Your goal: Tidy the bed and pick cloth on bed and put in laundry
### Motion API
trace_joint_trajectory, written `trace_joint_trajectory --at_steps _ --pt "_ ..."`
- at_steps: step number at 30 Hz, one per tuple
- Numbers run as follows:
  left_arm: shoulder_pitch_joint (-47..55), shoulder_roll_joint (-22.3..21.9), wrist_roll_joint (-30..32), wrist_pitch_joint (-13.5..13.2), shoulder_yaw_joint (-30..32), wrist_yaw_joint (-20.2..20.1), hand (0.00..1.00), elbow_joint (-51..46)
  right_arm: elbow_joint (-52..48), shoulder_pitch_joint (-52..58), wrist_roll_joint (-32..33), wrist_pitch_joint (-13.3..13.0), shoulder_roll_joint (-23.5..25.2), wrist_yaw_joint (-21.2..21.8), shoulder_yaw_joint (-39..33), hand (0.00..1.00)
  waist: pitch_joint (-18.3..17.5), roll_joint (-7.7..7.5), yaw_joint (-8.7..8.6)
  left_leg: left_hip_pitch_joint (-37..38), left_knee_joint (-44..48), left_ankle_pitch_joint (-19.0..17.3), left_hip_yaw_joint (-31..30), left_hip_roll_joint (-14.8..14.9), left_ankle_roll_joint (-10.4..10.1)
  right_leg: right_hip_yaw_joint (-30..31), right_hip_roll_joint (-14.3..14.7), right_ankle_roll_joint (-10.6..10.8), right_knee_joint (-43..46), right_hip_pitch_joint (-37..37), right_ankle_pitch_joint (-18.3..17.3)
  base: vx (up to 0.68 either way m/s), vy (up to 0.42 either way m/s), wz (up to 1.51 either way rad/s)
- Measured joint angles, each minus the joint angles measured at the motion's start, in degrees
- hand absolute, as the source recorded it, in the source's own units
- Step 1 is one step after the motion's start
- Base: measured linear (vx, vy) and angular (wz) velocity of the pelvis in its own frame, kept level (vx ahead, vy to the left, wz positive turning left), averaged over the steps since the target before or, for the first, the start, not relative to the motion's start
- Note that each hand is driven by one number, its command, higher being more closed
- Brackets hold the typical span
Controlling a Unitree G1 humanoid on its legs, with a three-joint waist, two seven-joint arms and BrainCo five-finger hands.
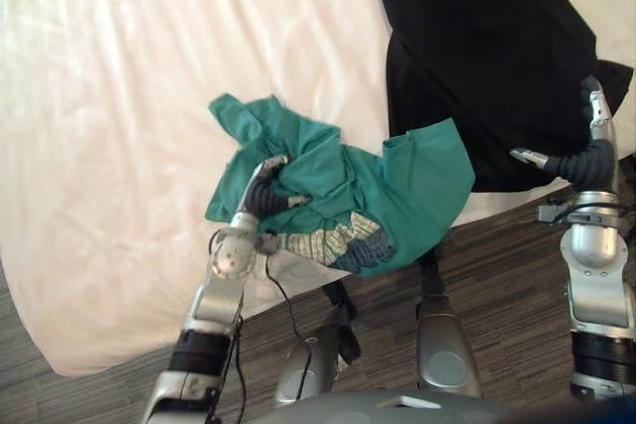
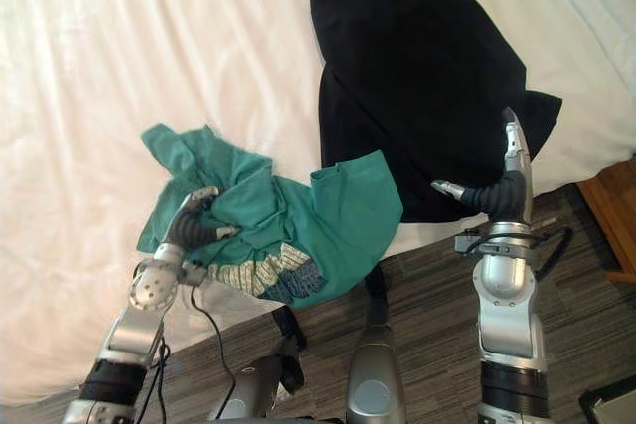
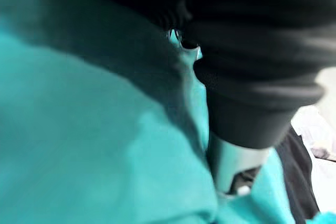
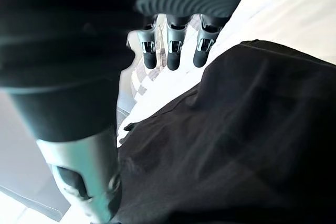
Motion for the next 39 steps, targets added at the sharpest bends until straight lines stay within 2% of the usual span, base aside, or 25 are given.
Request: trace_joint_trajectory --at_steps 4,7,11,14,19,22,27,30,32,39 --pt "2.56 1.16 -4.30 -1.16 -0.18 -3.88 1.00 0.08 3.27 -1.79 -0.01 0.03 -2.56 0.18 0.85 0.00 0.00 0.00 0.08 -0.21 0.00 -0.01 -0.51 -0.30 0.06 -0.42 -0.44 0.12 0.00 0.05 -0.08 0.04 -0.012 0.07" --pt "4.74 2.53 -6.55 -2.07 -0.89 -6.21 1.00 0.11 6.22 -4.24 0.00 0.03 -6.85 0.33 1.24 0.00 -0.08 0.13 -0.03 -1.05 0.00 0.23 -1.96 -0.43 0.37 -2.11 -0.78 0.21 0.01 0.05 -0.15 0.04 -0.012 0.21" --pt "6.10 2.75 -7.27 -3.86 -1.84 -6.50 1.00 0.66 12.52 -9.78 0.04 -0.01 -13.96 0.51 1.33 0.00 -0.08 0.12 0.69 -2.29 0.01 0.85 -4.13 -0.52 0.70 -3.94 -1.12 0.28 0.01 0.06 -0.20 0.02 -0.014 0.27" --pt "6.12 2.73 -7.13 -5.33 -1.98 -5.95 1.00 2.46 16.96 -13.98 0.13 -0.02 -18.35 0.45 1.54 0.00 -0.08 0.13 1.42 -3.00 -0.01 1.26 -5.20 -0.56 0.71 -4.93 -1.25 0.26 0.01 -0.02 -0.22 0.00 -0.008 0.17" --pt "6.13 2.12 -2.93 -6.70 -1.96 -2.66 1.00 2.53 23.21 -19.40 0.15 0.14 -24.36 -0.12 4.85 0.00 -0.05 0.20 1.60 -4.38 -0.29 1.78 -6.35 -0.59 0.71 -5.82 -1.31 0.25 0.01 -0.78 -0.22 0.00 -0.005 0.12" --pt "6.12 1.88 -2.78 -8.25 -1.65 -0.97 1.00 2.52 27.04 -24.08 0.09 0.22 -27.88 -0.55 7.81 0.00 -0.05 0.56 1.50 -6.46 -0.34 2.20 -6.49 -0.74 0.74 -5.80 -1.43 0.12 0.01 -2.79 -0.04 0.01 0.001 0.04" --pt "6.10 1.28 -2.78 -10.81 -1.43 0.83 1.00 2.27 35.65 -35.35 0.16 1.03 -35.40 -1.32 14.24 0.00 0.85 2.60 1.98 -9.20 -0.34 2.78 -6.86 -0.87 0.64 -6.03 -1.27 0.18 0.01 -5.36 0.44 0.01 0.005 0.04" --pt "6.37 1.61 -3.00 -12.50 -0.20 0.98 1.00 -0.79 39.41 -43.47 0.94 0.96 -40.76 -1.66 18.08 0.00 1.10 3.67 3.63 -13.72 -0.38 3.61 -6.32 -0.68 0.52 -4.96 -0.92 -0.10 0.01 -10.53 1.62 -0.01 -0.007 -0.09" --pt "6.75 2.04 -3.52 -13.24 0.13 0.95 1.00 -2.81 40.76 -45.37 1.83 0.98 -42.58 -1.68 19.24 0.00 1.53 3.94 4.81 -15.41 -0.41 4.07 -6.11 -0.25 0.37 -4.86 -0.43 -0.40 0.01 -12.42 1.92 -0.02 -0.013 -0.06" --pt "11.83 4.06 -8.25 -13.75 3.08 0.83 1.00 -11.33 37.65 -45.63 4.80 -0.09 -45.26 -1.69 19.09 0.00 1.74 3.66 7.74 -21.62 -0.45 5.21 -4.57 2.51 -1.08 -4.72 1.51 -1.40 0.02 -19.22 2.83 -0.01 -0.036 -0.09"
